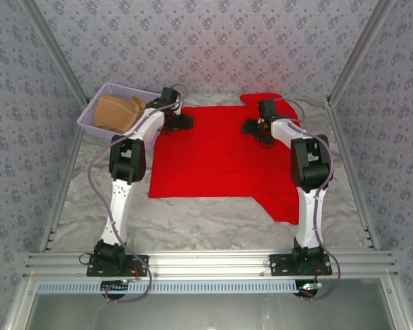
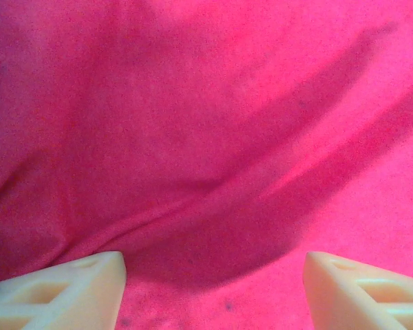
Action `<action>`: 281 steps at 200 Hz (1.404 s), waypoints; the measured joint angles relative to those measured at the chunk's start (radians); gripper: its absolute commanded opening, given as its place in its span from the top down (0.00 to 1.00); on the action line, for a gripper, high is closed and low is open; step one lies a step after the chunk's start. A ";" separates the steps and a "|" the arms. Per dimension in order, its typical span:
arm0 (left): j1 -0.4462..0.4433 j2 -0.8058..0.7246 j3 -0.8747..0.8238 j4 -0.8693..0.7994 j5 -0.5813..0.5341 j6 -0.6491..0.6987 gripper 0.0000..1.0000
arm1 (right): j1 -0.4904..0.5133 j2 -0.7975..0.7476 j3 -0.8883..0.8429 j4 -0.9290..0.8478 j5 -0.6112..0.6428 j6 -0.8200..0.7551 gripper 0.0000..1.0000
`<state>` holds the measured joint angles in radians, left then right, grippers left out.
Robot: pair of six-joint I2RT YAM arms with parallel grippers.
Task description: Fold the inside-out t-shirt
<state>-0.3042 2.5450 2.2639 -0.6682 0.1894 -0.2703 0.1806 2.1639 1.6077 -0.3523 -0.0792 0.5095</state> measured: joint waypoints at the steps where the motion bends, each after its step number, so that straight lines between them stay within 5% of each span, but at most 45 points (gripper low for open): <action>1: 0.000 0.000 0.000 0.000 0.002 0.000 0.30 | -0.001 -0.005 -0.006 -0.002 -0.002 -0.003 0.15; 56: -0.031 -0.250 -0.355 0.113 0.107 -0.038 0.26 | -0.007 -0.554 -0.447 -0.112 0.019 -0.081 0.16; 104: -0.101 -0.635 -0.780 0.320 0.141 -0.116 0.26 | 0.242 -0.867 -0.762 -0.365 0.118 0.003 0.34; 160: -0.224 -0.884 -1.123 0.428 0.129 -0.169 0.26 | 0.462 -0.837 -0.803 -0.554 0.301 0.151 0.47; 205: -0.233 -0.972 -1.233 0.434 0.092 -0.176 0.26 | 0.463 -0.682 -0.803 -0.520 0.335 0.162 0.61; 250: -0.233 -1.036 -1.278 0.433 0.053 -0.175 0.25 | 0.421 -0.632 -0.803 -0.499 0.323 0.124 0.96; 281: -0.233 -1.066 -1.311 0.428 0.027 -0.166 0.25 | 0.366 -0.688 -0.800 -0.513 0.233 0.068 1.00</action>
<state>-0.5369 1.4788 0.9531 -0.2401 0.2169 -0.4362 0.5468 1.4757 0.8078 -0.8654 0.1539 0.5770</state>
